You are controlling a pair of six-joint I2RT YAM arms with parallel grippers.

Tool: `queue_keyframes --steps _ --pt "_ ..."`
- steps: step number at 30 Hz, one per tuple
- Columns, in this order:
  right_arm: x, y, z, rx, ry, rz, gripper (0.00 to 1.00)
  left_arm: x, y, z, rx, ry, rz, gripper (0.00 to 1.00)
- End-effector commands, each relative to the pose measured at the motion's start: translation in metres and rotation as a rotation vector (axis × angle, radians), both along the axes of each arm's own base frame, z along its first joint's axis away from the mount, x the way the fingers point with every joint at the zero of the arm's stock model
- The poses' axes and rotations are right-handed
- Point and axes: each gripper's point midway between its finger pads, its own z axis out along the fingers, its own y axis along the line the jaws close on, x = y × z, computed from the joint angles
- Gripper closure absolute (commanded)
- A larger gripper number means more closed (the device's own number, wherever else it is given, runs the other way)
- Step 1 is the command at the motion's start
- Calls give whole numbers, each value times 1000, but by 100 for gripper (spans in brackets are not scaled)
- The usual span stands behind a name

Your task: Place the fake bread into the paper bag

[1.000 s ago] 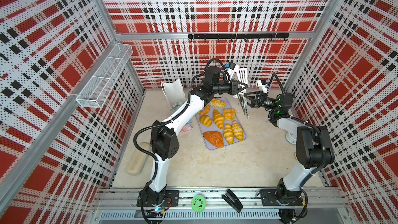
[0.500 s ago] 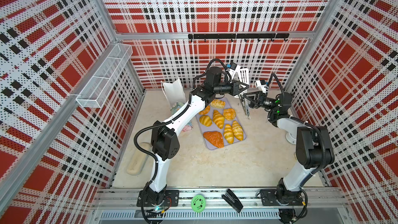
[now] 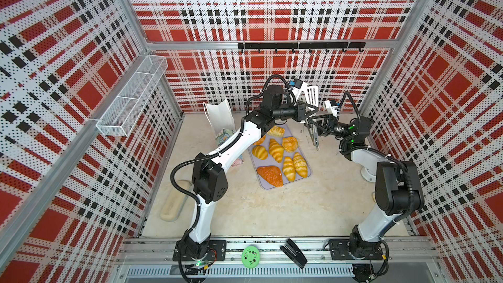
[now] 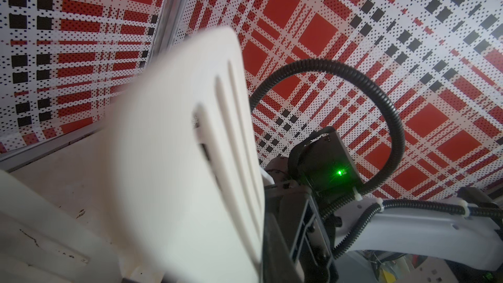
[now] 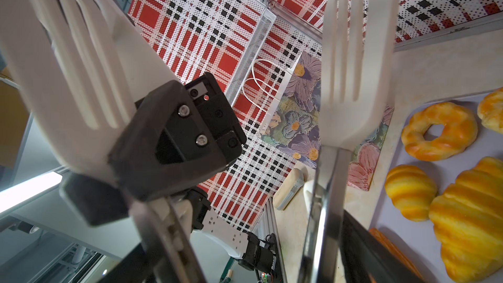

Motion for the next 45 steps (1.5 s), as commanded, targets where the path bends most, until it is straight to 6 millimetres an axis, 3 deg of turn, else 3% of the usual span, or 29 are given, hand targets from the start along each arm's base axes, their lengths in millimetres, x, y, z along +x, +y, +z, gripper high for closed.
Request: queue_keyframes --steps 1,12,30,45 --pt "-5 1 19 13 -43 -9 12 -22 -14 23 -75 -83 -78 87" --pt "-4 0 24 11 -48 -19 14 -30 -19 23 -105 -75 -108 86" --pt "-3 -2 21 -16 -16 -23 24 -19 -7 20 -132 -83 -55 84" --pt "-5 -1 25 -18 -15 -14 15 -27 -17 30 -199 -91 -107 85"
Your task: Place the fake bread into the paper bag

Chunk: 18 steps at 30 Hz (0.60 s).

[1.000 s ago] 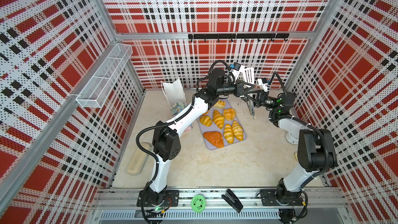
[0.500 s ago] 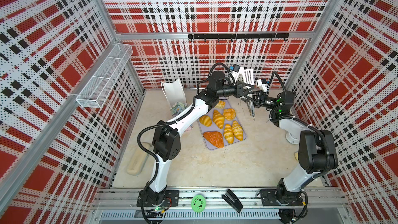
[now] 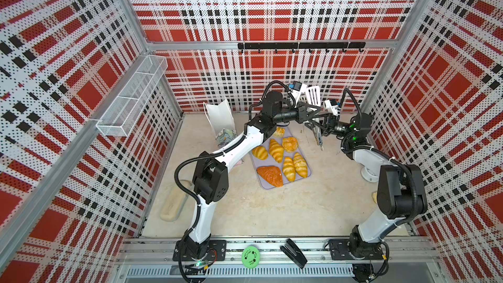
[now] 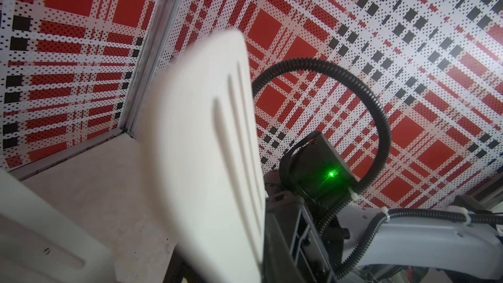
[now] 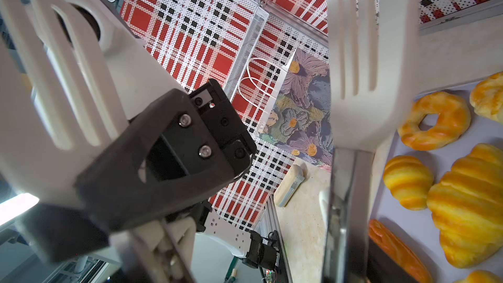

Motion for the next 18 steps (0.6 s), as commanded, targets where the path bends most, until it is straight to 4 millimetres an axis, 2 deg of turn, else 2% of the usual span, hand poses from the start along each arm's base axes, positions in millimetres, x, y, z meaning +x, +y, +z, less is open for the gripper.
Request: queue_keyframes --steps 1,10,18 --pt "-5 0 24 10 -57 -5 15 -27 -9 30 -76 -81 -87 85" --pt "-5 -4 28 17 -60 -16 16 -31 -13 29 -86 -80 -110 85" --pt "-6 -5 28 23 -49 -10 22 -28 -13 27 -99 -68 -108 82"
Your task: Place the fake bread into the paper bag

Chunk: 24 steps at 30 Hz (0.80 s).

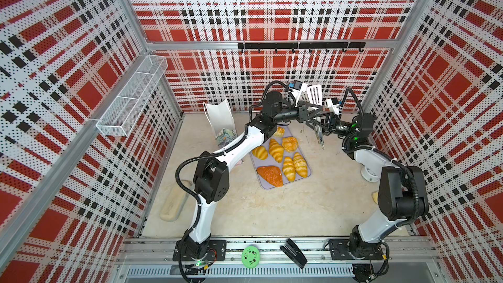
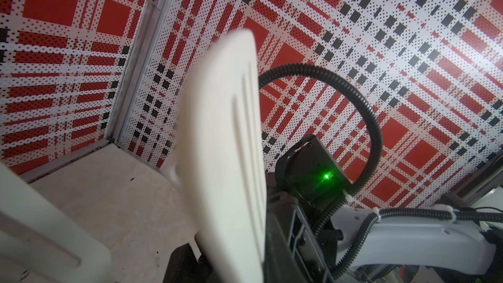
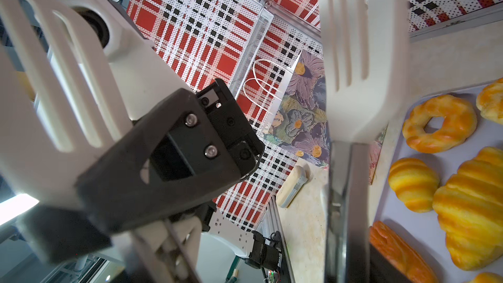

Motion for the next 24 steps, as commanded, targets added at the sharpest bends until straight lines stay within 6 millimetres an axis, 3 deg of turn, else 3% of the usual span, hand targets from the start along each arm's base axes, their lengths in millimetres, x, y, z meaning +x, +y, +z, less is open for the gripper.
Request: queue_keyframes --steps 1,8,15,24 --pt "-2 -4 19 14 -40 -15 23 -22 -8 20 -58 -55 -75 82" --pt "1 -14 10 -34 -22 -44 27 -14 5 15 -47 -42 -27 70" --pt "3 -18 -2 -150 -13 -83 29 -2 20 2 -28 3 34 42" --pt "-4 -33 -34 -463 14 -148 29 16 59 -26 40 65 148 16"
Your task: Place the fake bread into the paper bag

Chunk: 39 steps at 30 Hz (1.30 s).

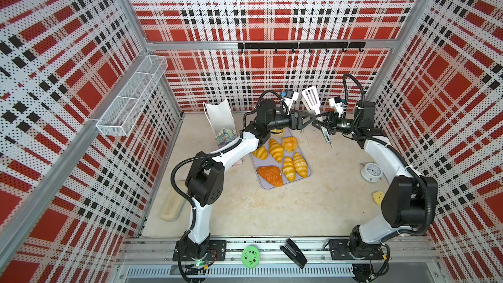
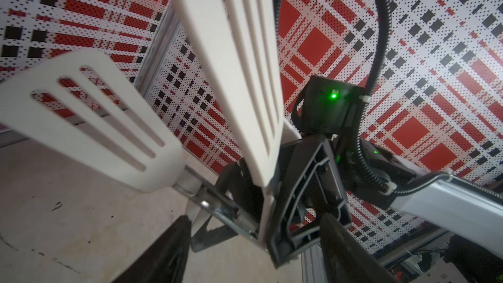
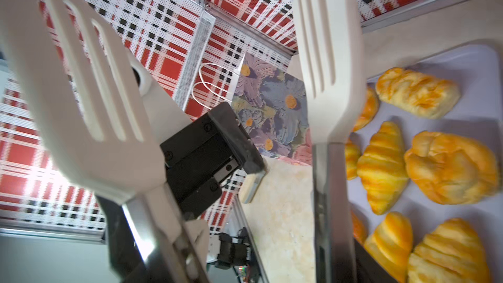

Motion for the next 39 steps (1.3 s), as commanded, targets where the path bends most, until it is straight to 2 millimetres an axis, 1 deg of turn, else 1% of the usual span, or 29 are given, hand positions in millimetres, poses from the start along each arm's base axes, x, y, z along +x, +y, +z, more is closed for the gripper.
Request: queue_keyframes --steps 1,3,5,7,9,12,16,19,22,25,28,30,32,36,39 --pt "-17 -10 -18 -188 -21 -14 29 1 22 20 -5 -31 56 16" --pt "-16 -16 -27 -273 -7 -46 30 4 27 15 14 -18 69 11" --pt "-17 -20 -38 -386 4 -64 30 7 30 8 39 2 80 10" --pt "-19 -21 -47 -485 7 -63 29 10 34 1 63 26 91 7" --pt "-18 -22 -54 -560 11 -80 28 14 38 -6 91 46 106 7" --pt "-17 -29 -64 -659 20 -123 32 19 47 -18 156 70 139 6" --pt "-21 -40 -83 -822 57 -162 34 26 63 -33 251 98 195 4" --pt "-23 -46 -91 -934 68 -204 36 30 75 -42 315 115 223 4" --pt "-24 -49 -94 -994 79 -245 37 32 84 -49 373 119 238 4" --pt "-23 -52 -96 -1043 86 -303 40 34 93 -55 414 126 256 4" --pt "-24 -52 -99 -1104 85 -332 38 34 103 -60 445 140 279 3" --pt "-26 -49 -103 -1137 89 -329 39 35 112 -61 467 145 309 3" --pt "-29 -46 -109 -1176 94 -317 39 35 121 -64 497 156 341 3" --pt "-41 -39 -120 -1214 107 -266 40 32 137 -66 573 118 386 1" --pt "-53 -39 -125 -1234 121 -241 41 28 147 -66 611 94 404 0"
